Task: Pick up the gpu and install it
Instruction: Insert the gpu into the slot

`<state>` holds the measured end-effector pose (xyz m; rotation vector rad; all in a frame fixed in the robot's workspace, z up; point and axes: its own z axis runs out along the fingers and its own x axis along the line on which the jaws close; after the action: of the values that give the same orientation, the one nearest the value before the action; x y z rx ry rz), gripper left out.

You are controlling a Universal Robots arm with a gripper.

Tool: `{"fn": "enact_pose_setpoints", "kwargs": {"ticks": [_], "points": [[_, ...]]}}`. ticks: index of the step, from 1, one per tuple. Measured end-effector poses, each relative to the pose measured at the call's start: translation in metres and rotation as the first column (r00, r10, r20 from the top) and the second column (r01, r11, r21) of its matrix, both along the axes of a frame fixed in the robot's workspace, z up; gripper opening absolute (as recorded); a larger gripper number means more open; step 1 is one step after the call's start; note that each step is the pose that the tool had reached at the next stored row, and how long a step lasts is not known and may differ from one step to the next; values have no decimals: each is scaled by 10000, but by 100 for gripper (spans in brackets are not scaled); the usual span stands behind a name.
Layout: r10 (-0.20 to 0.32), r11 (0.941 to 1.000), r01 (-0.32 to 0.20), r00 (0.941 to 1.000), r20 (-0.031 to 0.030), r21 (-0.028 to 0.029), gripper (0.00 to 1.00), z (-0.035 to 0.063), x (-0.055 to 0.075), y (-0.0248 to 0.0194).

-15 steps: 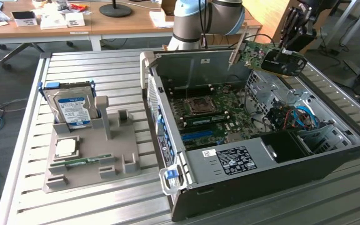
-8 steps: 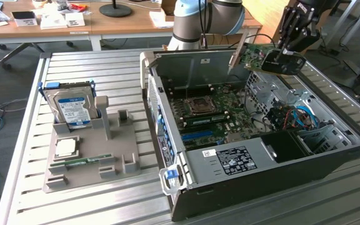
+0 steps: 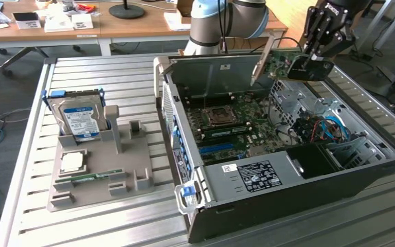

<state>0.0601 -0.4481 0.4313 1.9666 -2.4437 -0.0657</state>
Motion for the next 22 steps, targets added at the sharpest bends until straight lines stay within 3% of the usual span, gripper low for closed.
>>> {"fn": "enact_pose_setpoints", "kwargs": {"ticks": [4, 9, 16, 17, 22], "points": [[500, 9988, -500, 9988, 0, -2, 27, -1, 0, 0], [544, 9985, -544, 9985, 13, -1, 27, -5, -1, 4], [671, 9977, -671, 9975, 232, -1, 27, -22, -28, 5], [698, 9976, -698, 9972, 262, 12, 27, -24, -32, 5], [860, 9959, -868, 9957, 342, 244, 27, -31, -42, 5]]}}
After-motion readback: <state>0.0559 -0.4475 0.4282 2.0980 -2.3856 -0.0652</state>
